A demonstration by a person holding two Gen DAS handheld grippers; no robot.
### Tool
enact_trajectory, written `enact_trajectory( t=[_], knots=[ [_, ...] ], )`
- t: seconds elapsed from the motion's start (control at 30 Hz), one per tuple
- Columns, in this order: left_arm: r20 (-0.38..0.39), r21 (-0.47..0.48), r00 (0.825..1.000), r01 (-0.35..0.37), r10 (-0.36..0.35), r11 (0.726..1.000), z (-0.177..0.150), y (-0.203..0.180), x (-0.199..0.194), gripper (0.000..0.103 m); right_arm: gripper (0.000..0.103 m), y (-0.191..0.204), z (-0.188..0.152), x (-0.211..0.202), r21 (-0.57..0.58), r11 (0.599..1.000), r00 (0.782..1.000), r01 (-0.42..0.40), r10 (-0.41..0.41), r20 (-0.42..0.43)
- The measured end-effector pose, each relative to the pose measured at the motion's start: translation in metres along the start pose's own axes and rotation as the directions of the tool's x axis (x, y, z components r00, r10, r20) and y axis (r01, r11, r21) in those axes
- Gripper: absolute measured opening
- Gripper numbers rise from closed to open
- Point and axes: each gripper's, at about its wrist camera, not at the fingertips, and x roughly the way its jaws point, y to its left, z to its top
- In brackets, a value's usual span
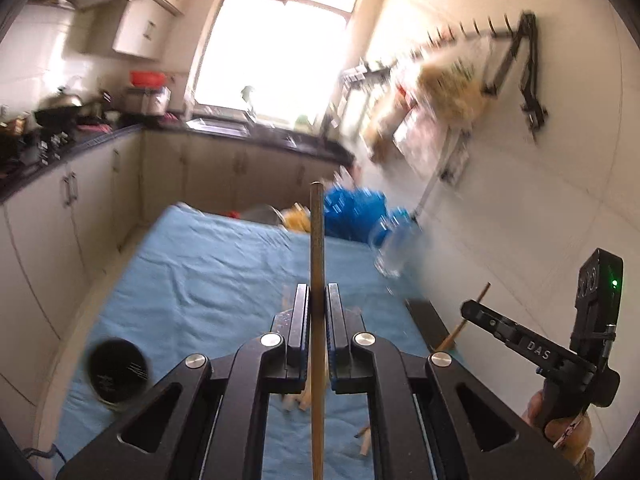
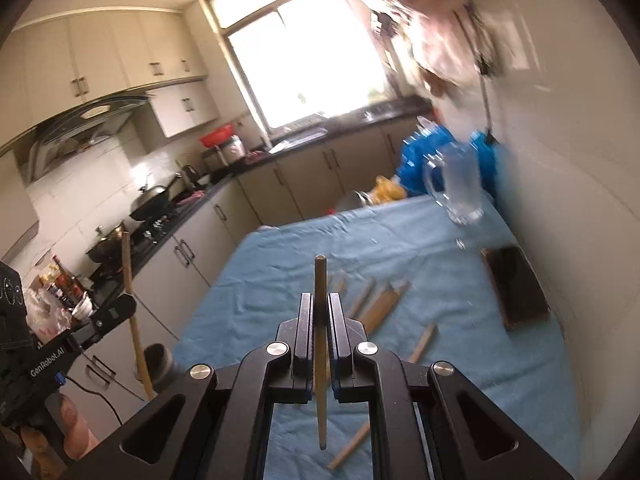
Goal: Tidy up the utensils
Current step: 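Carry both chopsticks upright over the black cup and open both tools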
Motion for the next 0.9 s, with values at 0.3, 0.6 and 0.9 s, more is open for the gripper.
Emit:
enact_trajectory(
  t=[0.3, 0.6, 0.9],
  knots=[
    [0.200, -0.046, 0.961, -0.186, 0.191, 0.981, 0.036, 0.077, -0.037, 0.007, 0.006, 0.079, 0.024, 0.019, -0.108, 0.988, 0.994, -0.108, 0.110, 0.004],
    [0.267, -0.057, 0.926, -0.260, 0.265, 0.964, 0.044, 0.129, -0.021, 0.007, 0.007, 0.159, 0.044, 0.051, -0.145, 0.957, 0.968, -0.251, 0.252, -0.009],
    [0.235, -0.061, 0.932, -0.269, 0.276, 0.961, 0.037, 0.162, 0.011, 0.007, 0.007, 0.210, 0.042, 0.101, -0.139, 0.935, 0.945, -0.327, 0.322, -0.057]
  ],
)
